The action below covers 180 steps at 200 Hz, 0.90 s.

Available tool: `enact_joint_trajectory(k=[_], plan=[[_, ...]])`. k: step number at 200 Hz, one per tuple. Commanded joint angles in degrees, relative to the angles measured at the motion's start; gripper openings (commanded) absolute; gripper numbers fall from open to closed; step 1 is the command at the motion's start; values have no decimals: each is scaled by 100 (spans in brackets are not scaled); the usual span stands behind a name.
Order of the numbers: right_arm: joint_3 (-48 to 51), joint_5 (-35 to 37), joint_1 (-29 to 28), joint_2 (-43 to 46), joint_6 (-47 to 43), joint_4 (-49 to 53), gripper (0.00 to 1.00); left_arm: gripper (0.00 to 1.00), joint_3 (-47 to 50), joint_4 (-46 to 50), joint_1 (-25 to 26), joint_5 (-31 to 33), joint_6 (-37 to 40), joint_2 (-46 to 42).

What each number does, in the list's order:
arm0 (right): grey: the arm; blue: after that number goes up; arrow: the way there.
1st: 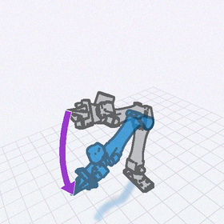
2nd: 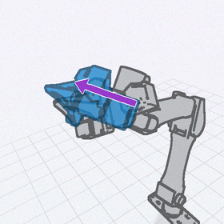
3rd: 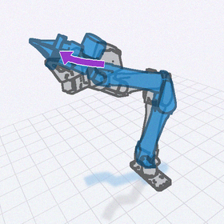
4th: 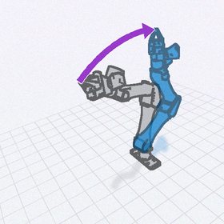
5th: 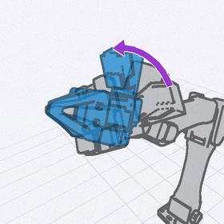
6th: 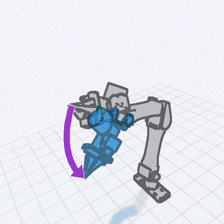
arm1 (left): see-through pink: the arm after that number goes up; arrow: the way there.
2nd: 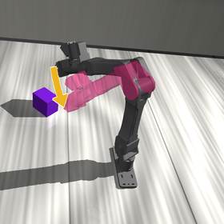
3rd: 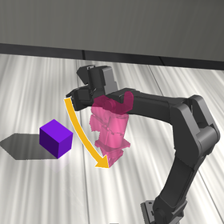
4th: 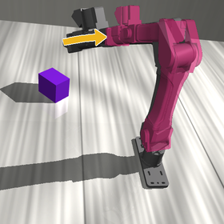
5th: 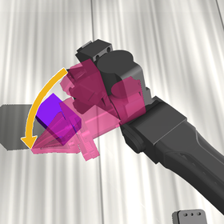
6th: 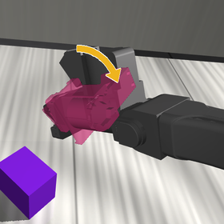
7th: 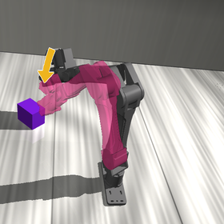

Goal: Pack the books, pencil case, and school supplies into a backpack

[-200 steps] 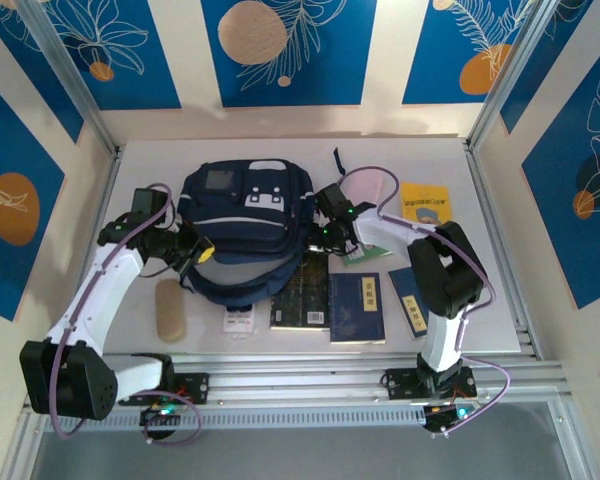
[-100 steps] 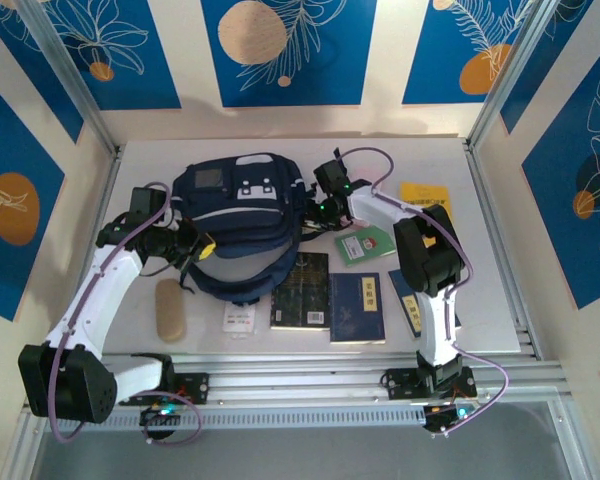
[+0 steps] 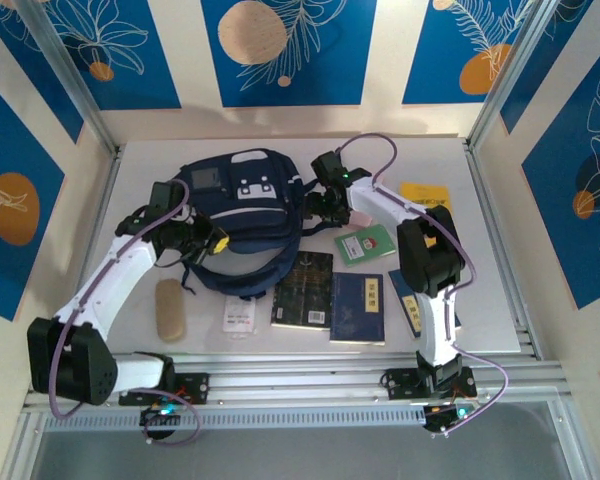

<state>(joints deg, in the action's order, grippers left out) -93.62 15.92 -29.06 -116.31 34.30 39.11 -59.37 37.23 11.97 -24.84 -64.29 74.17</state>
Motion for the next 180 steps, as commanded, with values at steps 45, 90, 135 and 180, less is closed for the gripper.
enact_joint_trajectory(k=[45, 90, 135, 180], plan=[[1438, -1049, -10, 2111, 1207, -843, 75, 0, -329, -700, 169, 66, -306, 124], [2364, -3751, -118, 2255, 3912, -3202, 88, 0, -363, -770, 201, 102, -351, 123], [2382, -3883, -693, 1576, 5463, -4317, 91, 0, -418, -750, 217, 142, -301, 133], [1873, -3571, -821, 841, 5644, -4257, 84, 0, -400, -711, 219, 112, -268, -19]])
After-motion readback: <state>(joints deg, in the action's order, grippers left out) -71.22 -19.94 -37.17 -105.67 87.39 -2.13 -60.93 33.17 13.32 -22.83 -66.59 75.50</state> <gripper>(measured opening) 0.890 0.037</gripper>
